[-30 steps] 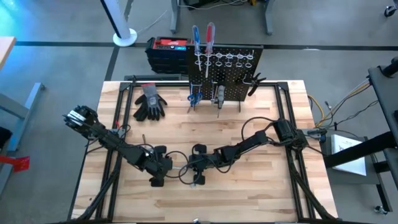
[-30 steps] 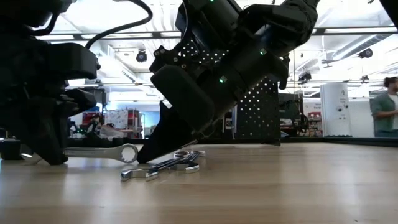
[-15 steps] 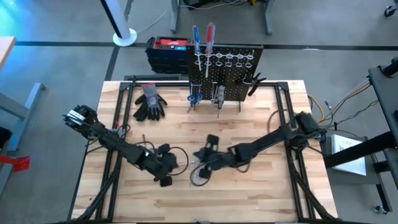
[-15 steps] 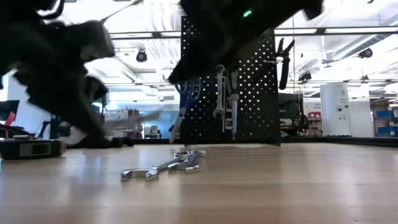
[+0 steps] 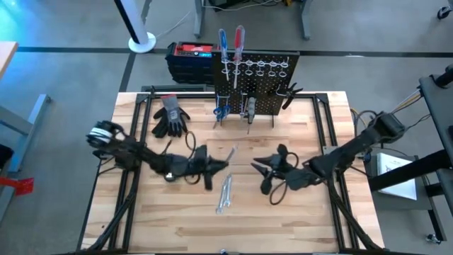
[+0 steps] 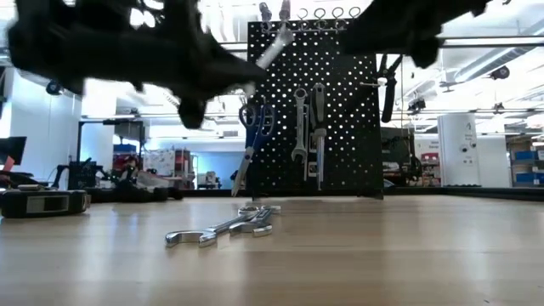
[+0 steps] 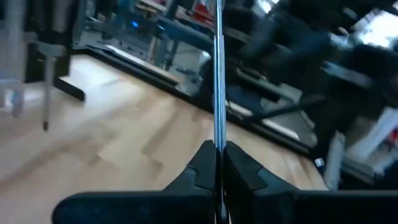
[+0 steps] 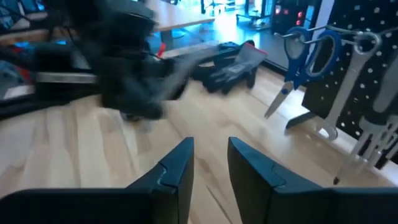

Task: Hang tools onto peg board
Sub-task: Hang the right silver wrench on the peg board

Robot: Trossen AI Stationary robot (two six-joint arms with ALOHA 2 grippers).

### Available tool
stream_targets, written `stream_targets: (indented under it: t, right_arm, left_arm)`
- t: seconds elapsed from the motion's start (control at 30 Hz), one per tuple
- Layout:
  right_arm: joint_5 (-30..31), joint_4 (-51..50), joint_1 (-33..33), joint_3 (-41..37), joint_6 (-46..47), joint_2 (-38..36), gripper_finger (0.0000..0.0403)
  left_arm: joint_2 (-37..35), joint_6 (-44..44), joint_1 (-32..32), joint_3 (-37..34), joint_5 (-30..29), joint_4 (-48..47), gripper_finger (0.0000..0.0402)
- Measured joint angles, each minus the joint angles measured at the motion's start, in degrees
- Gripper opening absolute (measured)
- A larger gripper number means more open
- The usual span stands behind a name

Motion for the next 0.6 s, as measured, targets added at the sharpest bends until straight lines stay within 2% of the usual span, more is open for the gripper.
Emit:
stream_targets:
  t: [0.23, 0.43, 0.6]
  right_arm:
    - [1.8, 0.0, 1.9, -1.4, -0.2, -1.3, 0.0087]
    - [2.7, -1.1, 2.0, -2.1, 0.4, -0.1, 0.0083]
    - [3.2, -1.1, 1.9, -3.1, 1.1, 0.2, 0.0087]
  left_arm:
    - [12.1, -1.5, 9.7, 3.7, 8.7, 15.2, 0.0]
    - [20.1, -1.8, 13.5, 6.5, 9.7, 25.8, 0.0]
    - [22.6, -3.9, 16.0, 9.2, 10.6, 25.8, 0.0]
